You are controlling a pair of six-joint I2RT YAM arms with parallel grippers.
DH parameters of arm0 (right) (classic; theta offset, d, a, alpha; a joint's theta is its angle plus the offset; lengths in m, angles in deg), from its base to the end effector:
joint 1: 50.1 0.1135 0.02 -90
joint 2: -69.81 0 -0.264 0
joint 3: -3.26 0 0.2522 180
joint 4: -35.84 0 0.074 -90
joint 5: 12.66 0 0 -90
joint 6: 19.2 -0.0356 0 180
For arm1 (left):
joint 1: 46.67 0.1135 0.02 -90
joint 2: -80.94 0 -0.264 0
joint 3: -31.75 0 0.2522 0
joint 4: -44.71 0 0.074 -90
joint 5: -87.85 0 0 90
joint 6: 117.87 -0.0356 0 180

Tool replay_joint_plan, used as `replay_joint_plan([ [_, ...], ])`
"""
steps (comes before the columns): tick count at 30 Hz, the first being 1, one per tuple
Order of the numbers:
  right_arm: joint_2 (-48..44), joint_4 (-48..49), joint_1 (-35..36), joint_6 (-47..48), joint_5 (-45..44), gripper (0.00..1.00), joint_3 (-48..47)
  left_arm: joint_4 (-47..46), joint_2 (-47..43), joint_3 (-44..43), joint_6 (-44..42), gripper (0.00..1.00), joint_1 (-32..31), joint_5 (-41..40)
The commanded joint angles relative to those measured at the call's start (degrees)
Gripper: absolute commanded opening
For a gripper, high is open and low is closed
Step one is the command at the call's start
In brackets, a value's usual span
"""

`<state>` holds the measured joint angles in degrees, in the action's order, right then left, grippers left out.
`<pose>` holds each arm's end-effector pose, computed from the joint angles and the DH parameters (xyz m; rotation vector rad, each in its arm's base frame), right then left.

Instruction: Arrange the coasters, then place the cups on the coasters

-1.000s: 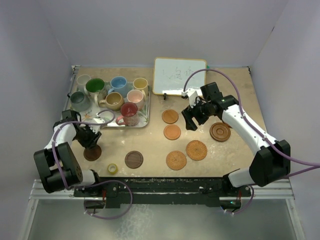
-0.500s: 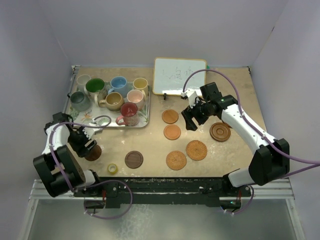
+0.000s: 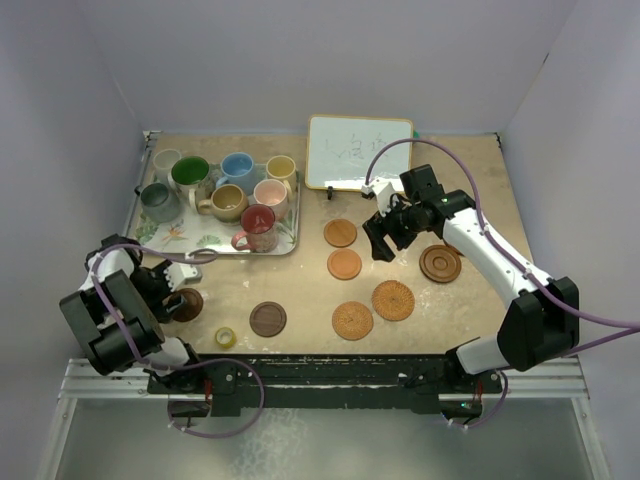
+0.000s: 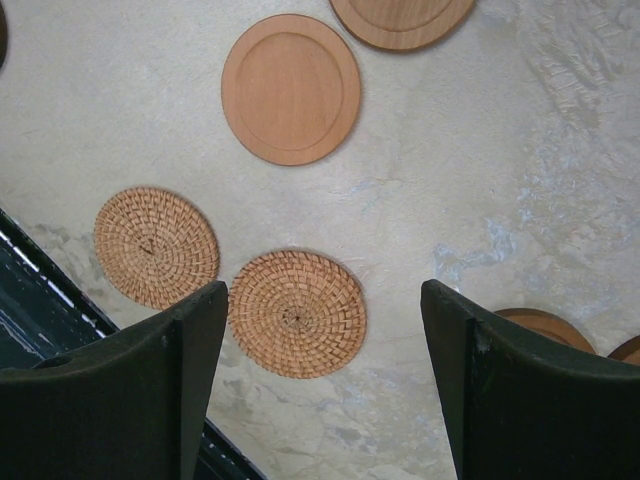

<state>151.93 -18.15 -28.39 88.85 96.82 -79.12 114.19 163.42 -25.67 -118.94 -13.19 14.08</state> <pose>0.2740 0.1219 0.2894 -0.9762 2.2889 0.4522 0.1768 0.1050 0.1606 1.3887 2.5607 -0.2954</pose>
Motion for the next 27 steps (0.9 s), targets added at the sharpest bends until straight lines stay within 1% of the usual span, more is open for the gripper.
replay_joint_plan([
  [1,0.3,-0.5,-0.1,0.8,1.3,0.80,-0.6,-2.4,-1.0,3.2,-2.2,0.74,-3.8,2.4],
  [7,0.3,-1.2,-0.1,0.8,1.4,0.80,-0.6,-2.9,-3.1,5.9,0.3,0.69,-11.1,3.5],
  [12,0.7,-1.9,-0.1,0.8,1.4,0.80,-0.6,-2.6,-6.3,6.6,2.4,0.66,-15.9,6.6],
  [15,1.1,-2.0,-0.1,0.7,1.2,0.80,-0.6,-3.1,-7.1,6.6,4.7,0.65,-20.1,8.1],
  [21,1.6,-2.1,-0.1,0.7,0.3,0.80,-0.6,-6.2,-5.4,5.7,12.9,0.62,-31.9,8.4],
  [27,0.6,-2.1,-0.7,0.9,-0.1,0.80,-0.3,-12.6,-5.0,5.0,25.1,0.58,-43.4,7.3],
])
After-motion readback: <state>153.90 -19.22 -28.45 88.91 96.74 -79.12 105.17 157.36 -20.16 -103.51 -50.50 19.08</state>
